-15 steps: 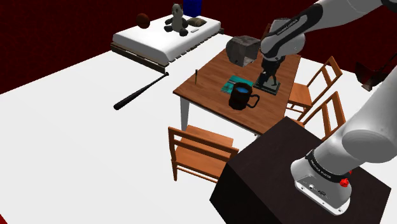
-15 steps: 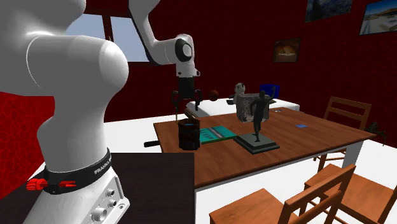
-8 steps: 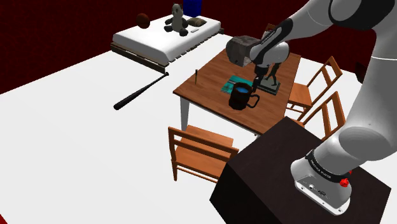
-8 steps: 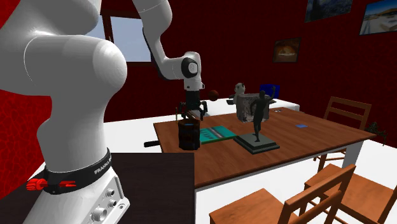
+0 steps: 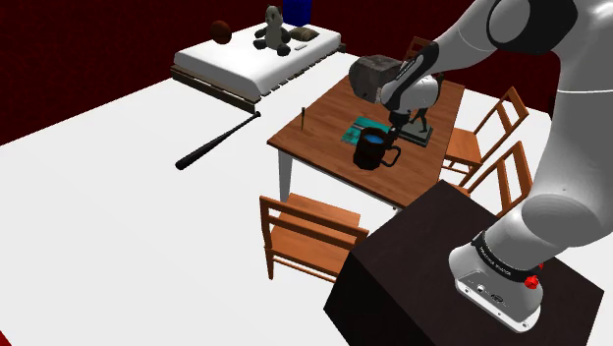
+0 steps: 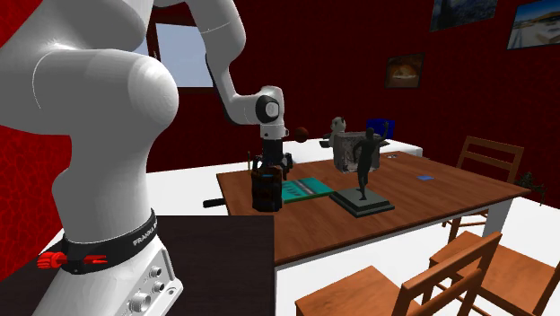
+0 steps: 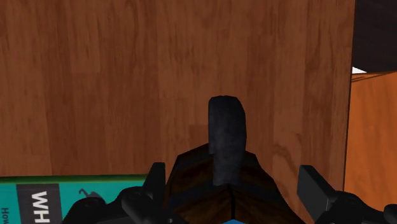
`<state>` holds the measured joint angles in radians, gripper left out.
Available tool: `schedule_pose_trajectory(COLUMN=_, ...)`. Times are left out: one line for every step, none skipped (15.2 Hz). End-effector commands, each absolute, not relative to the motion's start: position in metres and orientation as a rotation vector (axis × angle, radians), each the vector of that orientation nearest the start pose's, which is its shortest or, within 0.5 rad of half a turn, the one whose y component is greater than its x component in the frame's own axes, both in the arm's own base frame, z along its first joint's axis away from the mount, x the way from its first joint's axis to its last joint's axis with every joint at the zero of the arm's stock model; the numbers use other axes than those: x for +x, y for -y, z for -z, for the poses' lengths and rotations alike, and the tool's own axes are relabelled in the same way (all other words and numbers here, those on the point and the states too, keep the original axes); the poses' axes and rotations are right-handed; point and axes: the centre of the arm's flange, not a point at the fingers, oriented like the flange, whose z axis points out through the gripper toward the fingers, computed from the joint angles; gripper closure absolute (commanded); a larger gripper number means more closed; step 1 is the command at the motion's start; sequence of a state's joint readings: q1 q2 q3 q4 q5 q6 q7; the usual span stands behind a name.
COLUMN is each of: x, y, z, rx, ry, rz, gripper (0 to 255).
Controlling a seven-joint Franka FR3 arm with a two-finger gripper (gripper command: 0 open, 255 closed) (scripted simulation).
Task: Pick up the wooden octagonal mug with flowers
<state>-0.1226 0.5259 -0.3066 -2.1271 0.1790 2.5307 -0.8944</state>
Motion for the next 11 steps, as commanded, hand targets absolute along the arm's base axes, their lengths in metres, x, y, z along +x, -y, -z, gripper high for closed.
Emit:
schedule_pose_trajectory(x=0.5078, y=0.2398, z=-0.1599, rx=-3.083, ry=0.538, rz=-0.165, gripper=255)
schedule_pose_trajectory(x=0.5077, y=0.2399, z=-0.1599, rx=-3.083, ry=0.538, rz=-0.165, gripper=255)
schedule_pose_trajectory(x=0.5079, y=0.2399, z=-0.1599, rx=-3.083, ry=0.538, rz=-0.165, gripper=255)
schedule_pose_trajectory(x=0.508, y=0.24, z=-0.1598, rx=-3.083, ry=0.538, rz=-0.165, gripper=255)
schedule_pose_trajectory(x=0.5079, y=0.2399, z=-0.1598, rx=-3.083, ry=0.538, rz=-0.165, gripper=255)
schedule_pose_trajectory(x=0.5079, y=0.24, z=-0.1599, rx=-3.083, ry=0.538, rz=-0.165, gripper=255)
schedule_pose_trajectory(x=0.5079, y=0.2399, z=-0.1599, rx=-3.083, ry=0.538, rz=-0.165, gripper=255)
schedule_pose_trajectory(x=0.5079, y=0.2399, z=-0.1599, rx=-3.083, ry=0.538, rz=-0.165, gripper=255)
schedule_pose_trajectory(x=0.5079, y=0.24, z=-0.1599, rx=-3.083, ry=0.538, rz=-0.165, gripper=255)
schedule_pose_trajectory(x=0.5079, y=0.2393, z=-0.1597, rx=-3.083, ry=0.538, rz=-0.165, gripper=255)
schedule_pose_trajectory(x=0.5079, y=0.2393, z=-0.1649, rx=-3.083, ry=0.538, rz=-0.165, gripper=255)
